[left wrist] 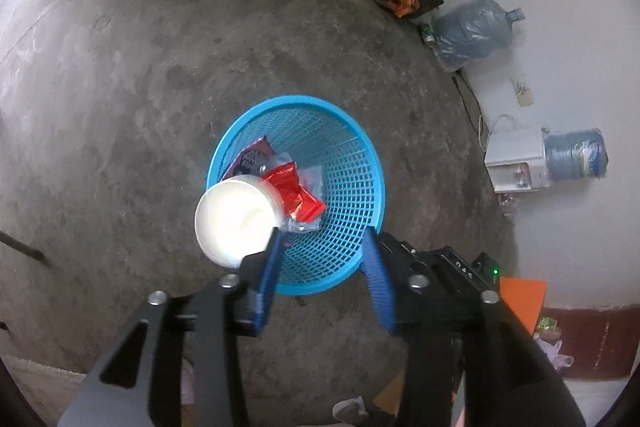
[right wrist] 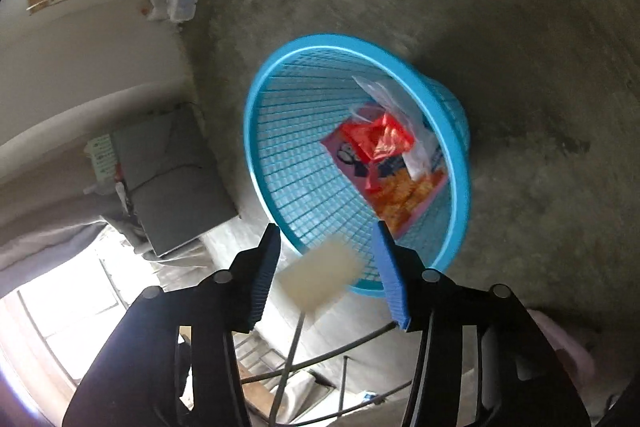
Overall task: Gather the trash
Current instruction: 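Open both tools to drop the cup and red packet into the basket, then move both open tools back toward the table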
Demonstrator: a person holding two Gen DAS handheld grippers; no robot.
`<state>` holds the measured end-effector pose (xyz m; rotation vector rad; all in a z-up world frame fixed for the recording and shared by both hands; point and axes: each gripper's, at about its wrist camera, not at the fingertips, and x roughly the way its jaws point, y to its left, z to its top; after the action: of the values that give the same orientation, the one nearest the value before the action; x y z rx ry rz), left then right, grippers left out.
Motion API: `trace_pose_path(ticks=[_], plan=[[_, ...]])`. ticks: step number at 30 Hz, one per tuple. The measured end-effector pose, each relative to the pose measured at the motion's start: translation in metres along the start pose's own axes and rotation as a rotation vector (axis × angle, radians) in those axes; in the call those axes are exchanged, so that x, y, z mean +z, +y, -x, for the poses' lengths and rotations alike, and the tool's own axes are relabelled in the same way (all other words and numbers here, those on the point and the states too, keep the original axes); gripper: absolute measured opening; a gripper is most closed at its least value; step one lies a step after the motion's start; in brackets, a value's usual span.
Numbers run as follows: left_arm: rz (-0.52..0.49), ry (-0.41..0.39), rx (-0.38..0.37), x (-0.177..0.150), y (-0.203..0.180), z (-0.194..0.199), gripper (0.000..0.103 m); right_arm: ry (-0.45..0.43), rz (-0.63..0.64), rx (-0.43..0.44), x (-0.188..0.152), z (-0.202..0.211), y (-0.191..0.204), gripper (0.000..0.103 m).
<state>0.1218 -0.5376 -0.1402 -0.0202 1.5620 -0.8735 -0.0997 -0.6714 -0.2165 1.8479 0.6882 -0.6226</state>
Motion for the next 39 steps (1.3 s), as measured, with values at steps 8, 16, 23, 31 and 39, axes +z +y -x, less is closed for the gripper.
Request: trace_pose_path(ticks=[8, 16, 23, 31, 39], plan=[[0.060, -0.031, -0.009, -0.004, 0.014, 0.015, 0.049, -0.030, 0.007, -0.014, -0.008, 0.019, -0.011, 0.051], [0.037, -0.034, -0.045, -0.031, 0.003, 0.058, 0.051, -0.043, 0.048, 0.024, -0.035, 0.044, -0.008, 0.062], [-0.039, -0.130, -0.090, -0.090, 0.000, 0.146, 0.061, 0.023, 0.192, 0.051, -0.081, 0.067, 0.016, 0.064], [-0.074, -0.373, -0.022, -0.147, 0.029, 0.251, 0.068, 0.058, 0.423, 0.079, -0.141, 0.091, 0.076, 0.066], [-0.071, -0.559, 0.043, -0.201, 0.082, 0.341, 0.071, 0.141, 0.630, 0.095, -0.217, 0.073, 0.130, 0.069]])
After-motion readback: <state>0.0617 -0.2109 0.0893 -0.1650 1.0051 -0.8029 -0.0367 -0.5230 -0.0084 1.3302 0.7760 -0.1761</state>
